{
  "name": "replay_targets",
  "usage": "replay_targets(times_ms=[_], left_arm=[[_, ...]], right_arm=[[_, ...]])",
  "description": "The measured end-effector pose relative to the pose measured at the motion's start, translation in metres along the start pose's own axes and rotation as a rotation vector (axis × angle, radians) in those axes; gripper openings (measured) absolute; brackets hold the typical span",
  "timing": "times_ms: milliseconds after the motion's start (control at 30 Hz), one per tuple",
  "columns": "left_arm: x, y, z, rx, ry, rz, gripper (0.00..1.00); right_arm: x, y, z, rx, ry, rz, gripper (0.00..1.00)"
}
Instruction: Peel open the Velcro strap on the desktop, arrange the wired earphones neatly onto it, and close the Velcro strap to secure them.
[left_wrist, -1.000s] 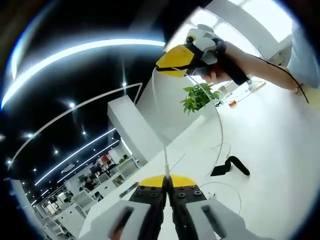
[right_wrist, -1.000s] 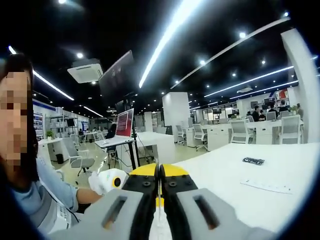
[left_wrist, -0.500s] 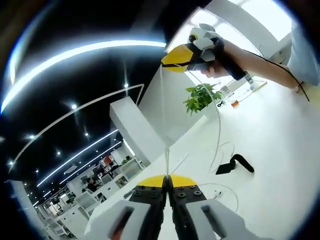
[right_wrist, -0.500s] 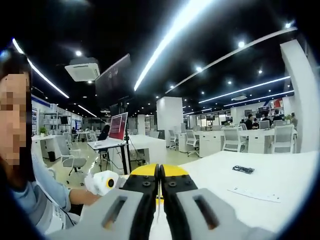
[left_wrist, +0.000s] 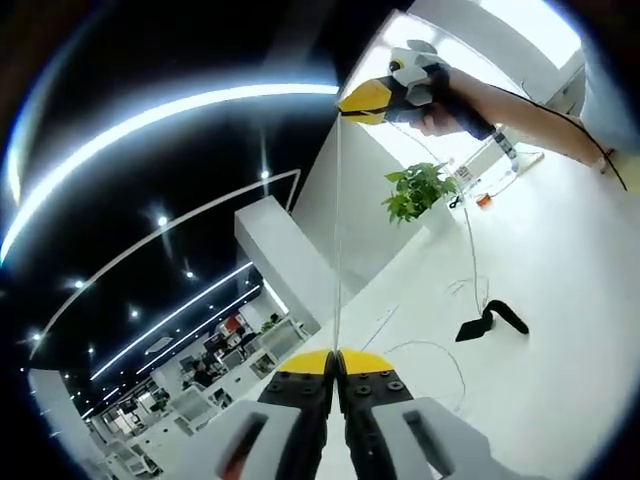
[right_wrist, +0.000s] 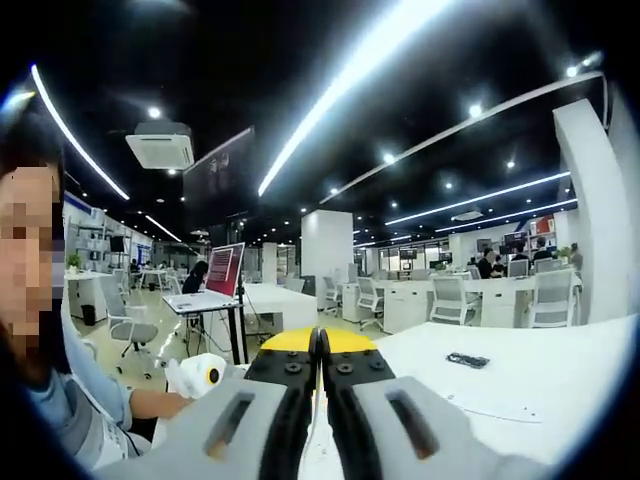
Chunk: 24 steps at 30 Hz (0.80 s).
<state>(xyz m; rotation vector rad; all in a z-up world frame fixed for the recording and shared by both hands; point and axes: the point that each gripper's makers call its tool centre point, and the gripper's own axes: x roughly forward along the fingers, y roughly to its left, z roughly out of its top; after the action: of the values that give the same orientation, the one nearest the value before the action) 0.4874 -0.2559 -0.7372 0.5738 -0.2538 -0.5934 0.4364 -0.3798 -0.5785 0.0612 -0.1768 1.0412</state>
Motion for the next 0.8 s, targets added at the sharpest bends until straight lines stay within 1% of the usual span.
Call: replay_targets(times_ms=[133, 233, 533, 800], left_arm=[[0.001, 0.002, -0.002, 0.015, 0.009, 0.013, 0.06], [0.001, 0.004, -0.004, 0.006, 0.015, 0.020, 0.06], [-0.001, 0.018, -0.017, -0.015, 0.049, 0.058, 0.06], [-0.003, 0.026, -0.026, -0.023, 0.075, 0.078, 0.06]], right_arm=[[-0.002, -0.002, 0.006, -0.006, -0.011, -0.014, 0.03], [-0.004, -0.003, 0.010, -0.013, -0.025, -0.024, 0.03], [-0.013, -0.009, 0.025, -0.039, -0.058, -0.056, 0.03], [-0.022, -0.015, 0.037, -0.061, -0.085, -0.089, 0.03]])
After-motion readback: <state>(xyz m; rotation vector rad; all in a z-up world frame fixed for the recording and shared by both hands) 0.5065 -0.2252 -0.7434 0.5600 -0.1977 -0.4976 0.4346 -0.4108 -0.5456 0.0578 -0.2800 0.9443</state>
